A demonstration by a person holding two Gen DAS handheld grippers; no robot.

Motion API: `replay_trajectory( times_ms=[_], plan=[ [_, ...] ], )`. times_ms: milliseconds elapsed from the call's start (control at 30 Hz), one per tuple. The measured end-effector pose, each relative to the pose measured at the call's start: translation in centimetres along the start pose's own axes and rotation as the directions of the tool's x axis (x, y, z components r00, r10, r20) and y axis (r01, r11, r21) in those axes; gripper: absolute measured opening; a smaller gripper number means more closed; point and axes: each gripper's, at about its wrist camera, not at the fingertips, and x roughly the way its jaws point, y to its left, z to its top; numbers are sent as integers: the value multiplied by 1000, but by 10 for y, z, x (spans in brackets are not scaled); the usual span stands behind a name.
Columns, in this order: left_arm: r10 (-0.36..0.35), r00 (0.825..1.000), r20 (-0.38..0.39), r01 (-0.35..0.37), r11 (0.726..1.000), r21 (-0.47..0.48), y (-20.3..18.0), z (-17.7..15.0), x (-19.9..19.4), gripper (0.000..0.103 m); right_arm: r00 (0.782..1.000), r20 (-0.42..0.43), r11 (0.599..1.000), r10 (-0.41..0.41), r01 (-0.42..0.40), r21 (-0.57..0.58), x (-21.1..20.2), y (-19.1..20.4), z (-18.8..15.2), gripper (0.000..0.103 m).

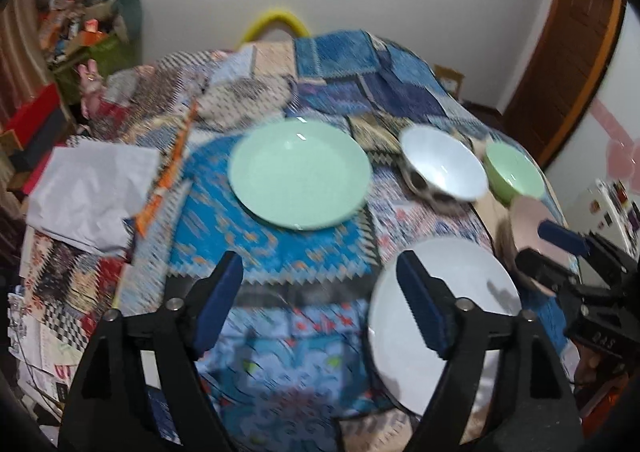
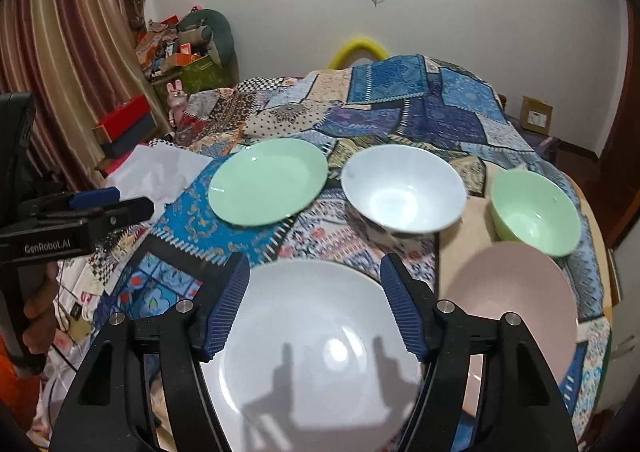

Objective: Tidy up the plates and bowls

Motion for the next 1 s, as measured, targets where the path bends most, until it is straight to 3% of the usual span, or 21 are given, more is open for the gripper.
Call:
replay_trajectory(
  times_ms=[167,400,700,933,1000],
  plan=[
    [47,999,25,-46,999,-15,19,18,8,89,1000,-15,1000,18,-18,4,21,4,11,69],
    [86,996,-3,-86,996,-4,41,37,42,90,997,-65,999,47,-46,7,55,7,24,69],
    [66,995,-74,-64,998,28,67,53,110,90,988,-148,999,50,-52,-10,111,12,41,67],
    [13,993,-115,-9,999,34,88,60,152,89,968,-242,997,70,-73,-4,143,7,45,44],
    [-5,991,-133,8,1000,18,95,63,163,79,963,-262,998,68,-70,2,151,7,45,32]
  ],
)
